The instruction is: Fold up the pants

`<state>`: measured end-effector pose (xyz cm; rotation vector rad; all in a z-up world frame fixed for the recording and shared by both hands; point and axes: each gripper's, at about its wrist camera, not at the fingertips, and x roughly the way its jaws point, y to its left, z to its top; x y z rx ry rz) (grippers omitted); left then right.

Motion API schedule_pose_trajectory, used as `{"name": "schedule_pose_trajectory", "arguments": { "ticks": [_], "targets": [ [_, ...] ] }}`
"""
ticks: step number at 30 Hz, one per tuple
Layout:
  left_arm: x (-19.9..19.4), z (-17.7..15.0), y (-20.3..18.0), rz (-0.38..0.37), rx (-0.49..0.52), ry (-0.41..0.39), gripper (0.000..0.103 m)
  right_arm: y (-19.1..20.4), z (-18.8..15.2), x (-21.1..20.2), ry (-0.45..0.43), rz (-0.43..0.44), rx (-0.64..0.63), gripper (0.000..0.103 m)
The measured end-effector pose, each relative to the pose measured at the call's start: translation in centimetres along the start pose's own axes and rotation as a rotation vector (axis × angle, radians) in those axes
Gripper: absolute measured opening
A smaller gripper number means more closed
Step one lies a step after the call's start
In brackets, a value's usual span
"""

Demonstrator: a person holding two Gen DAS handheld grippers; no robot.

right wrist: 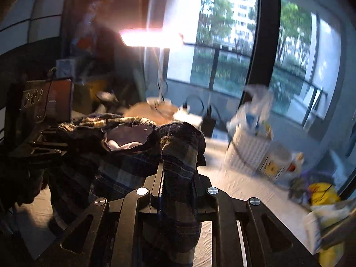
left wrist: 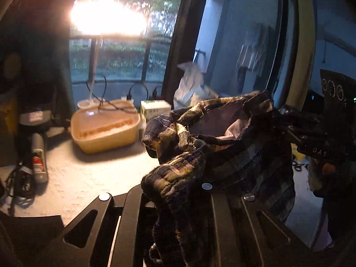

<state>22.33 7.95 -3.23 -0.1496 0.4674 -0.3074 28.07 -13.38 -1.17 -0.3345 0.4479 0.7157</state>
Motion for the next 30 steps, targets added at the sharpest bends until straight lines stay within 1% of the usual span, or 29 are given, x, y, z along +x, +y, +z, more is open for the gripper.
{"name": "schedule_pose_trajectory", "arguments": {
  "ticks": [3,8,12,15,20,22,25,27,28,29,30],
  "targets": [
    [-2.7,0.1,-0.7,0.004,0.012,-0.063,0.010,2.1,1.3,-2.9,-0.060,-0.030,-0.049,0.019],
    [-7.4,0.1,-0.9,0.007,-0.005,-0.161,0.010,5.6,3.3,-7.1,-0.142,-0.054,-0.122,0.019],
    [-10.9,0.0,-0.3,0.031,-0.013,-0.228,0.010,8.3,4.9,-9.7,-0.195,-0.051,-0.170,0.018],
    [-13.7,0.1,0.3,0.060,-0.018,-0.266,0.010,10.7,6.3,-11.1,-0.238,-0.030,-0.207,0.018],
    [-20.4,0.5,1.5,0.152,-0.011,-0.366,0.010,15.4,9.1,-13.2,-0.321,0.037,-0.271,0.018],
    [-23.7,0.9,1.9,0.211,0.016,-0.407,0.010,17.0,10.2,-14.1,-0.355,0.068,-0.284,0.018],
    [-27.1,1.6,2.2,0.286,0.056,-0.439,0.010,19.6,11.8,-15.3,-0.409,0.120,-0.298,0.018],
    [-29.1,2.1,2.4,0.330,0.078,-0.450,0.010,20.7,12.7,-15.6,-0.439,0.160,-0.285,0.018],
    [-29.5,2.3,2.7,0.346,0.085,-0.448,0.010,21.0,13.1,-15.5,-0.445,0.174,-0.274,0.018],
    [-29.7,2.4,3.0,0.357,0.089,-0.440,0.010,21.3,13.4,-15.0,-0.444,0.192,-0.253,0.018],
    [-29.0,2.5,3.7,0.364,0.092,-0.417,0.010,21.5,13.6,-14.4,-0.433,0.204,-0.236,0.018]
  ]
}}
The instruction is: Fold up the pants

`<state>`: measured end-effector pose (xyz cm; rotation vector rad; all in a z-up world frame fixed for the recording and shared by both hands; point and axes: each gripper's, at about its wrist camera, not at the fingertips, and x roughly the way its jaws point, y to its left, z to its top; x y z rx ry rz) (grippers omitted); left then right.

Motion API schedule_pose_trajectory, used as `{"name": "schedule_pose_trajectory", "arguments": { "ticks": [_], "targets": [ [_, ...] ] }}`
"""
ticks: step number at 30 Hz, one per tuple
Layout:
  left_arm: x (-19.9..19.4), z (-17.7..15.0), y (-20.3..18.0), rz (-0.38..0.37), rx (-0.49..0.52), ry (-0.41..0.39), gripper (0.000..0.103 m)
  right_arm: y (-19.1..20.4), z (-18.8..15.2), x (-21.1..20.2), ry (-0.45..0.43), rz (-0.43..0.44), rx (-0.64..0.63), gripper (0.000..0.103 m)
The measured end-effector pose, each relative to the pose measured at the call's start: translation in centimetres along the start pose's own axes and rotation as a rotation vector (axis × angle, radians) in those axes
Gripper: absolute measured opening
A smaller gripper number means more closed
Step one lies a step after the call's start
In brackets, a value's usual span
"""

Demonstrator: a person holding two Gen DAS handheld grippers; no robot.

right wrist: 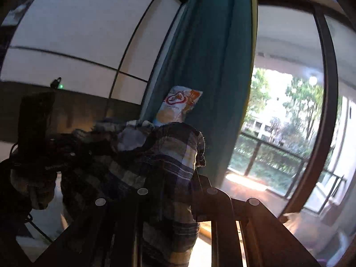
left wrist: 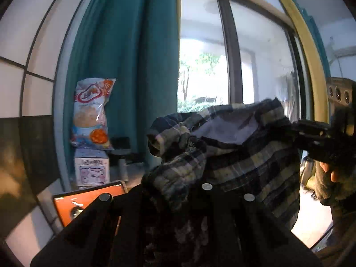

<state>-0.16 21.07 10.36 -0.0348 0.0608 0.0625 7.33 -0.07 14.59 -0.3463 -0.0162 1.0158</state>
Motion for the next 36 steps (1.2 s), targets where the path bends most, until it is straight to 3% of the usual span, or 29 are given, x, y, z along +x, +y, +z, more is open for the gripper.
{"name": "schedule_pose_trajectory", "arguments": {
  "ticks": [2,4,5,7,8,9,10,11,13,14,16,18,21,27,29,31,36],
  "targets": [
    [3.0,-1.4,1.4,-0.021,0.000,0.123,0.011,-0.5,-1.2,2.1,0.044,0.025,0.069,0.018],
    [6.3,-4.1,3.3,-0.089,-0.053,0.264,0.015,-1.6,-3.5,4.6,0.113,0.065,0.162,0.018],
    [9.5,-6.6,4.6,-0.126,-0.102,0.381,0.017,-2.7,-5.9,6.7,0.180,0.080,0.234,0.018],
    [14.3,-11.6,6.2,-0.098,-0.144,0.551,0.025,-3.5,-10.1,10.1,0.300,0.084,0.309,0.020],
    [16.1,-13.8,6.4,-0.064,-0.119,0.621,0.025,-4.1,-13.7,12.9,0.409,0.088,0.345,0.025],
    [17.0,-15.0,6.6,-0.038,-0.098,0.657,0.025,-4.3,-16.4,14.7,0.491,0.078,0.354,0.044],
    [17.9,-16.4,6.8,0.000,-0.080,0.695,0.027,-4.4,-18.9,16.0,0.556,0.066,0.358,0.075],
    [18.2,-17.0,7.1,0.009,-0.089,0.705,0.029,-4.7,-22.2,17.1,0.625,0.042,0.378,0.085],
    [17.9,-16.7,7.0,0.024,-0.083,0.691,0.039,-5.2,-25.7,17.4,0.681,0.032,0.425,0.085],
    [17.7,-16.4,6.9,0.038,-0.066,0.681,0.045,-5.2,-26.4,17.0,0.690,0.029,0.434,0.085],
    [17.4,-15.6,7.2,0.083,-0.041,0.641,0.066,-5.6,-27.2,16.4,0.694,0.020,0.443,0.085],
    [17.3,-15.3,7.7,0.114,-0.060,0.612,0.074,-6.0,-27.7,15.7,0.689,-0.002,0.441,0.085],
    [17.5,-14.8,8.9,0.187,-0.094,0.602,0.076,-7.3,-28.0,14.8,0.674,-0.023,0.442,0.086],
    [13.8,-11.6,5.7,0.242,-0.070,0.450,0.076,-8.3,-25.7,12.4,0.626,-0.035,0.398,0.086],
    [12.6,-10.5,3.8,0.171,-0.072,0.426,0.077,-8.9,-25.1,11.4,0.616,-0.046,0.400,0.086],
    [12.0,-10.3,1.9,0.111,-0.031,0.454,0.077,-9.4,-24.7,10.3,0.609,-0.050,0.413,0.086],
    [12.3,-11.2,-2.4,0.047,-0.005,0.513,0.077,-10.5,-24.1,6.7,0.574,-0.093,0.430,0.086]
  ]
}}
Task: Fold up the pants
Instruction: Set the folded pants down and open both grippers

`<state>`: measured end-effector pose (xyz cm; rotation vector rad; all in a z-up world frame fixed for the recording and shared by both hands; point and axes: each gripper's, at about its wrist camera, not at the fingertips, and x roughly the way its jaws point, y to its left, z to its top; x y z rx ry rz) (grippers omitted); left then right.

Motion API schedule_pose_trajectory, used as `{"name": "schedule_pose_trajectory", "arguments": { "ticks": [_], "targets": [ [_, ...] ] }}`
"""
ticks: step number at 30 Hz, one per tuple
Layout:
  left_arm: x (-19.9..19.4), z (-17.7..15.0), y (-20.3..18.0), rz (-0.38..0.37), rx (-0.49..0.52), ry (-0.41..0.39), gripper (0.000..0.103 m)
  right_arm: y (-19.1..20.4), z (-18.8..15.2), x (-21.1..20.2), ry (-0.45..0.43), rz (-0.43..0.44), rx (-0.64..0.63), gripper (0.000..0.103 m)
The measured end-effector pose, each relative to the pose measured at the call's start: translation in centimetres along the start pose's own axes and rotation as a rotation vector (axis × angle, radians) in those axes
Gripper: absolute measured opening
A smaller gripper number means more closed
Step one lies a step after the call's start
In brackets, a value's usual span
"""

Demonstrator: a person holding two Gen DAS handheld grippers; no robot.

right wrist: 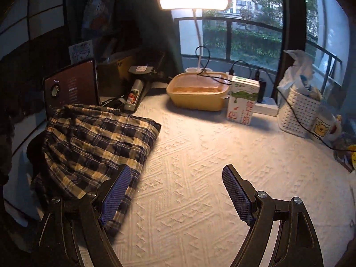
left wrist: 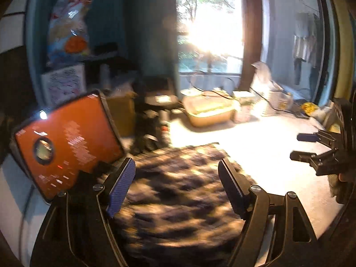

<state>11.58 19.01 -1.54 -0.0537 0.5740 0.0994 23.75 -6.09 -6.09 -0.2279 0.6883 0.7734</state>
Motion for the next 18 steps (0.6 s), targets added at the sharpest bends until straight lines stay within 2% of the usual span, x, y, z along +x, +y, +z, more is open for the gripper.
{"name": "schedule_pose_trajectory", "arguments": {
  "ticks": [8,18],
  "targets": [
    [-0.5,-1.8,-5.4,-0.080,-0.020,0.016,0.077,-1.6,-3.0,-5.6,-0.043,-0.067,0.043,0.086],
    [-5.1,-2.2,-10.5,-0.121,0.038,-0.053,0.077,-2.8,-6.5,-12.4,-0.127,-0.167,0.087,0.086]
  ]
}}
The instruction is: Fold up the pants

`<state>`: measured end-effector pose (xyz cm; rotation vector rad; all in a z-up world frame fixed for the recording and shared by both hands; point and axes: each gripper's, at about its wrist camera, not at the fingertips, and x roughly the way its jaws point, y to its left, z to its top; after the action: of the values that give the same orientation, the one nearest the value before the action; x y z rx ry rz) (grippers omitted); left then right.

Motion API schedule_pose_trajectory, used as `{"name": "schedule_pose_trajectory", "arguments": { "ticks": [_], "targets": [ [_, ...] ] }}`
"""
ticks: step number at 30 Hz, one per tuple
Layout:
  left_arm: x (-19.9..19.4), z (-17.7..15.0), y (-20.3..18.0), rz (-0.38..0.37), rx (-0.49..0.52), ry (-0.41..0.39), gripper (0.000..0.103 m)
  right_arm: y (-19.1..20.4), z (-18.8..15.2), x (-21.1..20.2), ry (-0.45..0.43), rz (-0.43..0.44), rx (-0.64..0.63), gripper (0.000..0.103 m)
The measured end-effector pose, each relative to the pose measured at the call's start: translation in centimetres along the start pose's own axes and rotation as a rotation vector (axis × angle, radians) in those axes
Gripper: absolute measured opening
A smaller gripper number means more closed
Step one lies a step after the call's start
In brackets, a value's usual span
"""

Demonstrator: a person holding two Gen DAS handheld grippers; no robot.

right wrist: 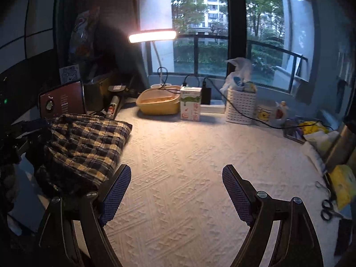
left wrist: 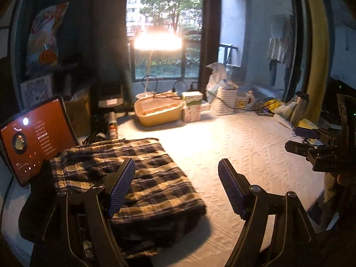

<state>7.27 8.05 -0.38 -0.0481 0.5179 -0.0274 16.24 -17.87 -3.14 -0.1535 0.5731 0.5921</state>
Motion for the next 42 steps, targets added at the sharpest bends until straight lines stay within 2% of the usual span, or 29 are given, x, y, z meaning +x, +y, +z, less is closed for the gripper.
{"name": "schedule_pose_trajectory", "arguments": {
  "ticks": [12,14,16,21,24,32,36,42],
  "targets": [
    [-4.5,0.1,-4.5,-0.034,0.008,-0.119,0.078,-0.6,-0.8,-7.6,-0.128,-0.092,0.015,0.086],
    [-5.1,0.3,-5.0,-0.019,0.012,-0.152,0.081,-0.4,-0.8,-8.7,-0.150,-0.110,0.006,0.086],
    [-5.5,0.4,-5.1,-0.007,0.000,-0.178,0.090,-0.3,-0.7,-9.7,-0.170,-0.129,-0.001,0.088],
    [-6.3,0.3,-5.4,-0.032,-0.016,-0.207,0.094,-0.1,-0.4,-11.6,-0.210,-0.149,-0.006,0.089],
    [-6.9,0.2,-5.9,-0.007,-0.001,-0.226,0.094,0.0,-0.2,-12.5,-0.235,-0.162,-0.010,0.090],
    [-8.3,0.2,-5.7,0.031,-0.036,-0.283,0.100,0.9,0.3,-14.3,-0.278,-0.189,-0.028,0.094],
    [-9.5,0.2,-5.6,0.086,-0.038,-0.350,0.102,1.2,0.5,-15.0,-0.294,-0.198,-0.033,0.094],
    [-9.3,0.1,-5.9,0.104,-0.008,-0.345,0.102,1.5,0.5,-15.1,-0.288,-0.189,-0.041,0.095]
  ]
}}
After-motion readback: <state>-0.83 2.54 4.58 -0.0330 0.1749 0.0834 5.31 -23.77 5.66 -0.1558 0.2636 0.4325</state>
